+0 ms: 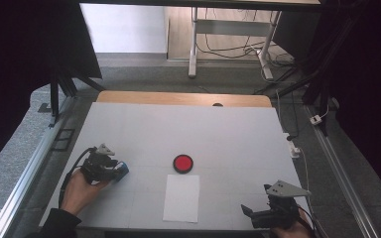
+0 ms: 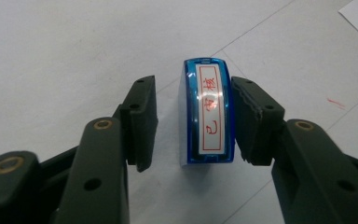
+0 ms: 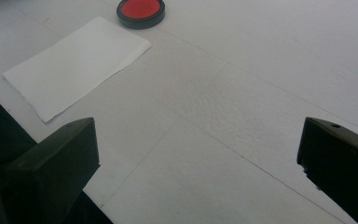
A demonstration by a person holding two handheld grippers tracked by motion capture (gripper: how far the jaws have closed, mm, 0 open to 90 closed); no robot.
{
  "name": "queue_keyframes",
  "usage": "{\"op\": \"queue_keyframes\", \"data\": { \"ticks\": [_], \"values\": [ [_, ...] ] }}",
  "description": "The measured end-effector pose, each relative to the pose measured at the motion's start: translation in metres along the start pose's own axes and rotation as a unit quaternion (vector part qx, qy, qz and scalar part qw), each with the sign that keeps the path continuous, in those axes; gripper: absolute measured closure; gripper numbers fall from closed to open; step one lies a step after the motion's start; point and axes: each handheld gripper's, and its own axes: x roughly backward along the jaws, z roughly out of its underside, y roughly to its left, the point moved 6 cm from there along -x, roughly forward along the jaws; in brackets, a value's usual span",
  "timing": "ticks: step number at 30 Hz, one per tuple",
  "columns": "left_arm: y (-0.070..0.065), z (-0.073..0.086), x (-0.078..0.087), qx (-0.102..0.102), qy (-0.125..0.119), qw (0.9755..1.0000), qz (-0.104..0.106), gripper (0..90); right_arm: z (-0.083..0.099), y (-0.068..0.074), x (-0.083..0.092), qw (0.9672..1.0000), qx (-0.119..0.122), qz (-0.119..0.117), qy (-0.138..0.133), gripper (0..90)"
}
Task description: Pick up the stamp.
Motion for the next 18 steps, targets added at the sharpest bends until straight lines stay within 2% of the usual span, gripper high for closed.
{"op": "queue_keyframes", "data": {
  "ticks": [1,2,4,9,15,18],
  "values": [
    [-0.0002,0.0001,-0.0001,0.0,0.001,1.0,0.002,58.5,0.0,0.0,0.0,1.0,0.0,0.0,0.0,0.0],
    [-0.0006,0.0001,0.0,-0.001,0.002,1.0,0.005,67.3,0.0,0.0,0.0,1.0,0.0,0.0,0.0,0.0],
    [-0.0011,-0.0002,0.0008,-0.005,0.004,1.0,0.007,69.2,0.0,0.0,-0.0001,1.0,0.0,0.0,0.0,0.0],
    [-0.0024,-0.001,0.0008,-0.018,0.009,0.9998,0.0,70.1,0.0,0.0002,-0.0001,1.0,0.001,-0.001,0.0,0.0],
    [-0.0018,-0.0024,0.0028,-0.004,0.003,0.9999,0.01,70.1,-0.0001,0.0006,-0.0005,1.0,0.001,-0.002,0.0,0.0],
    [-0.0019,-0.004,0.0049,0.003,-0.006,0.9999,0.009,70.1,-0.0001,0.0006,-0.0007,1.0,0.001,-0.002,0.0,0.0]
  ]
}}
